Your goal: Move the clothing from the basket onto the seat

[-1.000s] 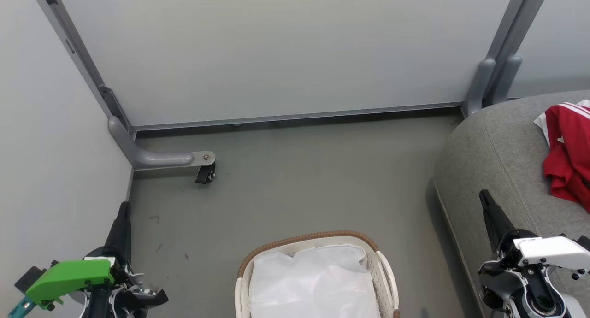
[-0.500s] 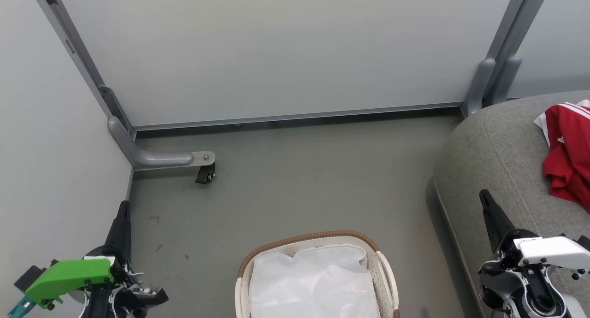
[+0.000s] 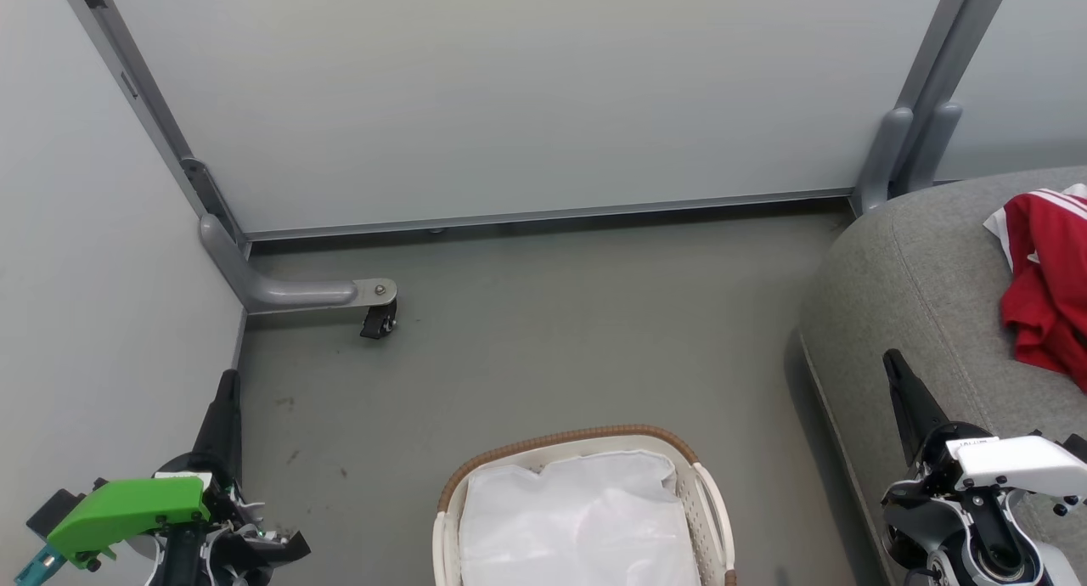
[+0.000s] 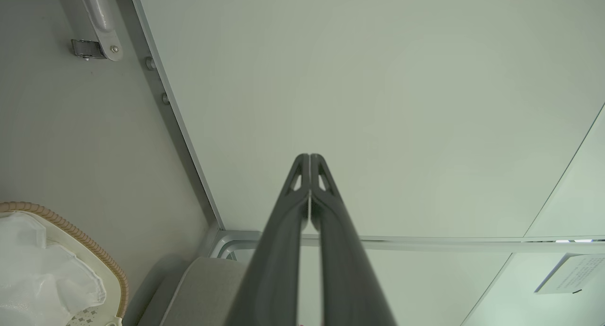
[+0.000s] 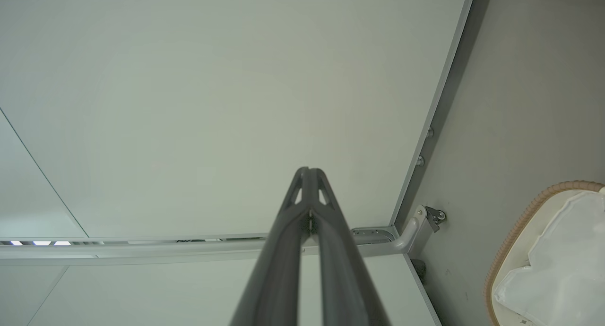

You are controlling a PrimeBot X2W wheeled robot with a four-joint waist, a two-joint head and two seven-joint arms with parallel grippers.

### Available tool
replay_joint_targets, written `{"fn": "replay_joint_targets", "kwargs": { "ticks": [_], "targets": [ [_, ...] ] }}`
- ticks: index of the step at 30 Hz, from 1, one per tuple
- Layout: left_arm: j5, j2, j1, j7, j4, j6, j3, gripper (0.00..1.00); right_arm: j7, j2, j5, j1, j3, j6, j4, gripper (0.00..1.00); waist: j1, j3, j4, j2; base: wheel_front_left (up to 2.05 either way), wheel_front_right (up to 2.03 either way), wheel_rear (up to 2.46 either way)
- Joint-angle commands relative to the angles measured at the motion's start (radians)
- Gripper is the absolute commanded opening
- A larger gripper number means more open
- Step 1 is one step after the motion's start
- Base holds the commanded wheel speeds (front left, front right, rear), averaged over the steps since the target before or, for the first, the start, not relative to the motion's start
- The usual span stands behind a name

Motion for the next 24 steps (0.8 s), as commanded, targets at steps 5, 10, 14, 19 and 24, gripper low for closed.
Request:
{"fn": "replay_joint_targets", "kwargs": {
  "ticks": [5,10,14,19,24],
  "targets": [
    [-0.004,0.006,-0.010,0.003,-0.001,-0.003,0.002,0.00,0.002,-0.003,0.003,0.010,-0.002,0.000,-0.004,0.00,0.0000,0.000,0.000,0.0000,0.00,0.00,0.00],
    [-0.004,0.006,-0.010,0.003,-0.001,-0.003,0.002,0.00,0.002,-0.003,0.003,0.010,-0.002,0.000,-0.004,0.00,0.0000,0.000,0.000,0.0000,0.00,0.00,0.00],
    [-0.004,0.006,-0.010,0.003,-0.001,-0.003,0.002,0.00,0.002,-0.003,0.003,0.010,-0.002,0.000,-0.004,0.00,0.0000,0.000,0.000,0.0000,0.00,0.00,0.00],
    [-0.004,0.006,-0.010,0.003,-0.001,-0.003,0.002,0.00,0.002,-0.003,0.003,0.010,-0.002,0.000,-0.004,0.00,0.0000,0.000,0.000,0.0000,0.00,0.00,0.00],
    [-0.004,0.006,-0.010,0.003,-0.001,-0.003,0.002,0.00,0.002,-0.003,0.003,0.011,-0.002,0.000,-0.004,0.00,0.0000,0.000,0.000,0.0000,0.00,0.00,0.00]
  ]
}}
